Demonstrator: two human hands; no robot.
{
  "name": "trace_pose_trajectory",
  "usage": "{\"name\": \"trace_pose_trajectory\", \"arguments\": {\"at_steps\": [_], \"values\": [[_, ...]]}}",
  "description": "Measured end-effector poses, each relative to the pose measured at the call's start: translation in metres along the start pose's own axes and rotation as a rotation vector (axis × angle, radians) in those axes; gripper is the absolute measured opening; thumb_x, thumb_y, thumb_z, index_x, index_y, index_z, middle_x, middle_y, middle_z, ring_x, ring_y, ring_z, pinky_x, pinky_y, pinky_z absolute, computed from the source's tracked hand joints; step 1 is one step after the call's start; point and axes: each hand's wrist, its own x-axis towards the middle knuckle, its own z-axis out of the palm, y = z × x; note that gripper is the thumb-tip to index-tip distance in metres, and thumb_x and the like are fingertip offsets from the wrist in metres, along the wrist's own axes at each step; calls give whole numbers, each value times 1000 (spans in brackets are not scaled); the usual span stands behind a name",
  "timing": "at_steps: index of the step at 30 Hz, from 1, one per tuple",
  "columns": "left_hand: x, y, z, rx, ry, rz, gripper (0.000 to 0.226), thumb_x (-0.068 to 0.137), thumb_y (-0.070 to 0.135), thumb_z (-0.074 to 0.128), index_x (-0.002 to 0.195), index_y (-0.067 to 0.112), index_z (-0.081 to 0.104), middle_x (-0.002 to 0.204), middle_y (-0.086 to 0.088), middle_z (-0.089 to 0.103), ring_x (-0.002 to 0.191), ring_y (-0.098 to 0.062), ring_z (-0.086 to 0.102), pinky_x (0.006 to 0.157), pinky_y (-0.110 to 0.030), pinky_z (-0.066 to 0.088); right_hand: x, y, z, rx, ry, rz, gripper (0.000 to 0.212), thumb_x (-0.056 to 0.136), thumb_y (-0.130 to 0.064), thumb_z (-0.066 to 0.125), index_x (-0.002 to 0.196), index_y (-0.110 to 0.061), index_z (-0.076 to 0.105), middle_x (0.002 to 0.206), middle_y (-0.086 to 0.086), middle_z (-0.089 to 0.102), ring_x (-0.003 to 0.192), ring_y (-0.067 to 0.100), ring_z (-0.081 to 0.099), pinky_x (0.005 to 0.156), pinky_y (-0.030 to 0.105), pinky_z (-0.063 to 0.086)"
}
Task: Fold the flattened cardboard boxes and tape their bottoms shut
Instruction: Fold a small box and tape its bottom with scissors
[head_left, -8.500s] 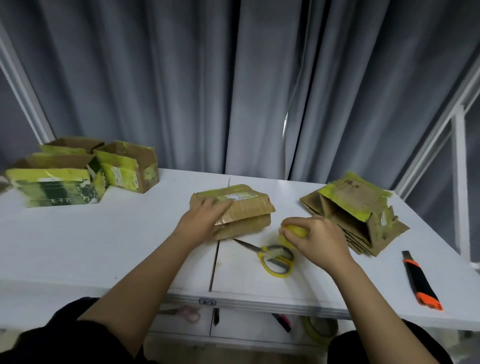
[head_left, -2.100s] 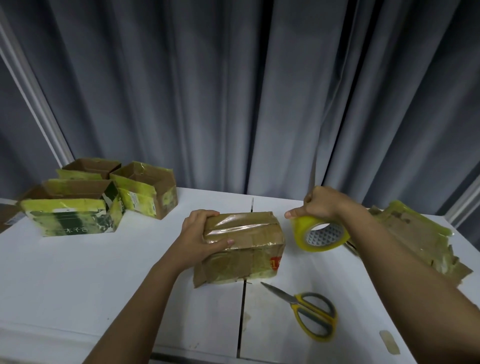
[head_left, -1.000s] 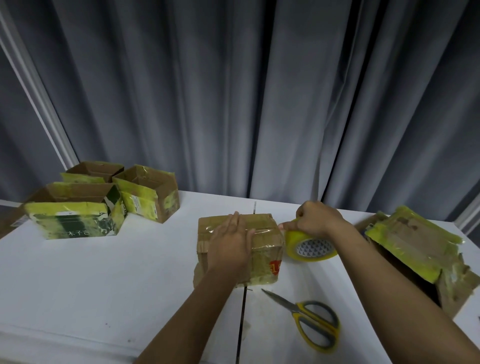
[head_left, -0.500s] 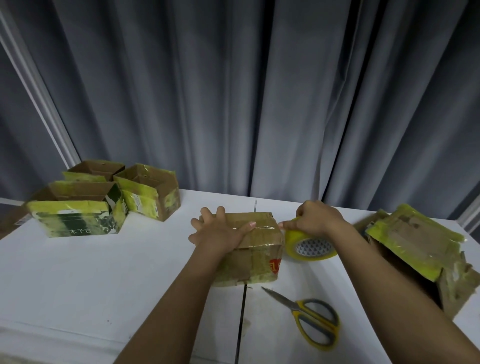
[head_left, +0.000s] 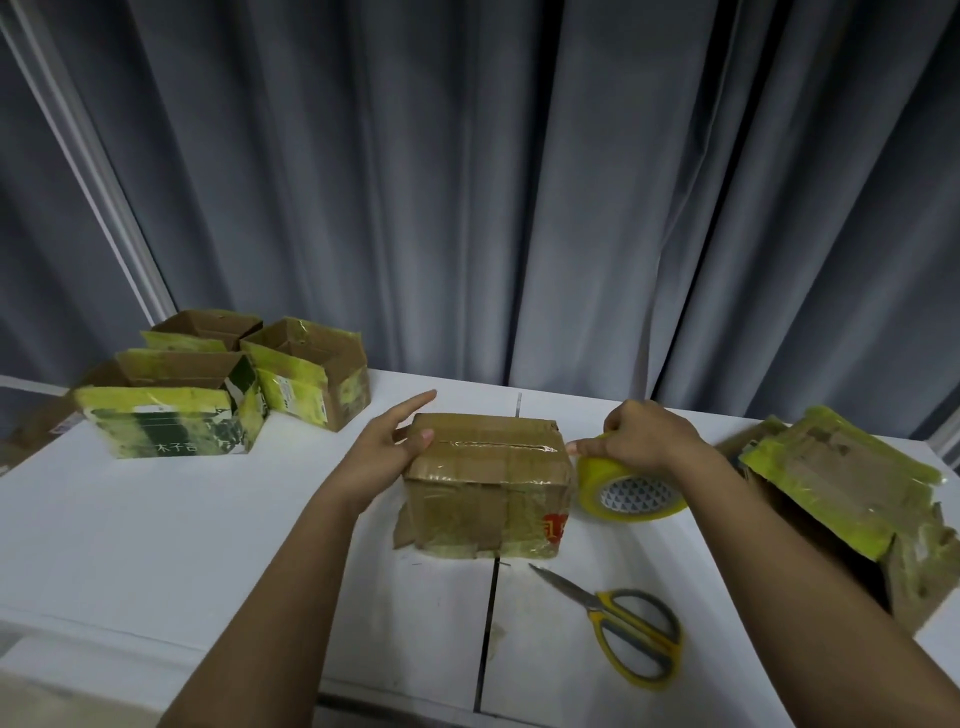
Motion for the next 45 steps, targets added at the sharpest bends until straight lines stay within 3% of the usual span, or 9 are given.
{"name": "trace_pose_trajectory", "arguments": {"at_steps": [4,9,17,23,27,32,36,41,45], "values": [[-3,-14,2,-69,147,-119,52,95,-9,37,140,17,43,143,-3,47,125,-20,50,100,-32,44,-2,-1,0,-9,2,0,62,77,-76,52,84,-16,69,80,-1,64,70,14,60,63,26,49],[-11,8,41,790,445,198,52,90,5,45,141,12,41,152,-8,33,142,-28,26,116,-41,21,-6,-2,-1,-13,5,-3,55,78,-74,53,71,-21,61,70,-5,57,71,14,58,54,24,36],[-3,20,125,1126,-143,356,86,79,54,-23,152,19,6,160,0,4,147,-14,-3,115,-33,-10,-11,1,3,49,9,36,56,79,-74,51,75,-19,64,76,-4,60,71,13,58,55,23,37],[-1,13,104,1210,-218,367,95,75,80,6,152,26,-2,159,-3,-14,145,-21,-19,115,-41,-13,-16,-2,6,106,-26,73,59,80,-73,51,98,-18,66,89,-2,61,78,15,59,65,26,47],[-6,23,100,1309,-176,369,73,86,73,28,148,38,11,151,-8,19,135,-27,19,108,-42,19,-22,7,5,309,-127,100,52,82,-67,56,106,-21,57,106,-2,54,93,20,56,75,29,48],[4,37,87,1291,-309,527,56,97,36,45,148,38,21,153,1,21,138,-23,17,109,-38,15,-34,24,10,723,-212,89,13,90,-34,58,100,-29,65,118,-1,62,105,18,59,95,37,50],[4,36,90,1149,-129,562,51,91,32,55,137,46,40,145,1,29,131,-25,26,104,-33,20,-59,8,16,1239,-283,122,30,91,-19,63,120,-27,58,112,6,67,95,22,66,85,37,55],[-10,26,98,395,87,276,29,93,25,50,122,19,52,129,-6,39,98,-14,53,87,-21,39,-86,-31,48,1546,-148,148,41,91,-13,64,127,-26,47,94,9,73,76,18,71,64,28,57],[-26,19,87,402,70,-78,47,96,54,34,96,13,58,107,-4,55,88,-16,57,80,-30,42,-93,-48,66,1592,-98,107,51,93,-9,60,135,-26,39,94,11,70,77,14,71,65,27,58]]}}
